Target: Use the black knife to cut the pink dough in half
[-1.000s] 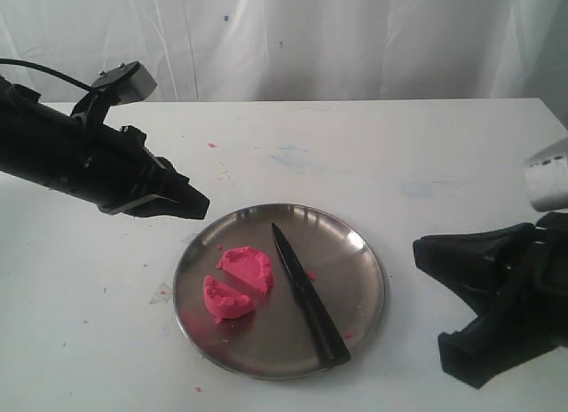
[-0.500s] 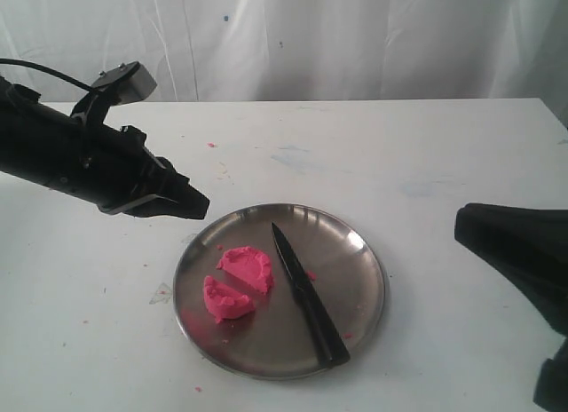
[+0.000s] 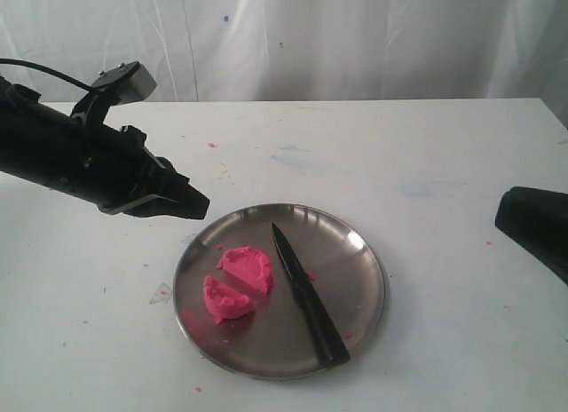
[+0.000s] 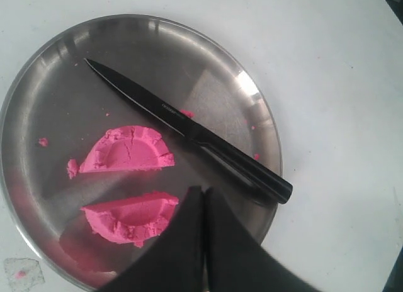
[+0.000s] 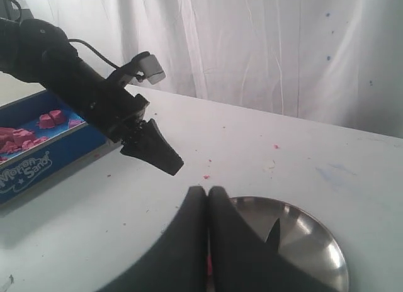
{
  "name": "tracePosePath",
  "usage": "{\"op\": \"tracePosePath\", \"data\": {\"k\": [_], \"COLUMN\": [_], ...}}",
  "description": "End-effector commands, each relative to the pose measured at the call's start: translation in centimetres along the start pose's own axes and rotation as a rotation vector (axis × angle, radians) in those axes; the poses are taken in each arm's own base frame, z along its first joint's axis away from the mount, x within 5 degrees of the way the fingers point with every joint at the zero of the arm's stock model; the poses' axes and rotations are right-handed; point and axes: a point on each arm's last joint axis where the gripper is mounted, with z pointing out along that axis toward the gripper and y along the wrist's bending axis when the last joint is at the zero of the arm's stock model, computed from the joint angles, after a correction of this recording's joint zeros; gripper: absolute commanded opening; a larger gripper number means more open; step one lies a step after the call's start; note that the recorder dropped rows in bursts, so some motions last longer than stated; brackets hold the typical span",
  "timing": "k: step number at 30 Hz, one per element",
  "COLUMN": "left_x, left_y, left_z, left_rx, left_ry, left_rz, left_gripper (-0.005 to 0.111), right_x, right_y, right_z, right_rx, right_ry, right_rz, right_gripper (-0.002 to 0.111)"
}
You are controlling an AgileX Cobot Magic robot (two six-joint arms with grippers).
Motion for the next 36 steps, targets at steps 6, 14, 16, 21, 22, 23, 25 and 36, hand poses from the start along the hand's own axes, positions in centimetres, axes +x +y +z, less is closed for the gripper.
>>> {"op": "tracePosePath", "data": {"k": [6, 14, 16, 21, 22, 23, 25, 36], "left_x": [0.1, 0.1, 0.1, 0.1, 0.1, 0.1, 0.1, 0.1], "left_y": [-0.5, -0.5, -0.5, -0.5, -0.5, -0.5, -0.5, -0.5], "left_z": [-0.1, -0.1, -0.1, -0.1, -0.1, -0.1, -0.1, -0.1], "left_rx": [0.021, 0.021, 0.021, 0.021, 0.021, 0.021, 0.021, 0.021], "left_ry": [0.0, 0.0, 0.0, 0.0, 0.0, 0.0, 0.0, 0.0], "left_rz": [-0.003, -0.003, -0.003, -0.003, -0.003, -0.003, -0.003, -0.003], "left_gripper": [0.0, 0.0, 0.0, 0.0, 0.0, 0.0, 0.0, 0.0], "right_x": [0.6, 2.2, 3.6, 7.3, 7.7, 8.4, 9.3, 11.5], "right_y": [0.0, -0.8, -1.3, -2.4, -2.5, -2.6, -2.8, -3.2], "right_z": [-0.2, -0.8, -1.0, -1.8, -1.8, -2.1, -2.3, -2.1], "right_rx": [-0.002, 0.065, 0.118, 0.244, 0.255, 0.277, 0.301, 0.329], "right_ry": [0.052, -0.009, -0.004, -0.019, -0.021, -0.03, -0.04, -0.02], "right_rz": [-0.054, -0.074, -0.055, 0.053, 0.058, 0.061, 0.062, 0.064], "right_gripper": [0.0, 0.0, 0.0, 0.0, 0.0, 0.0, 0.0, 0.0]}}
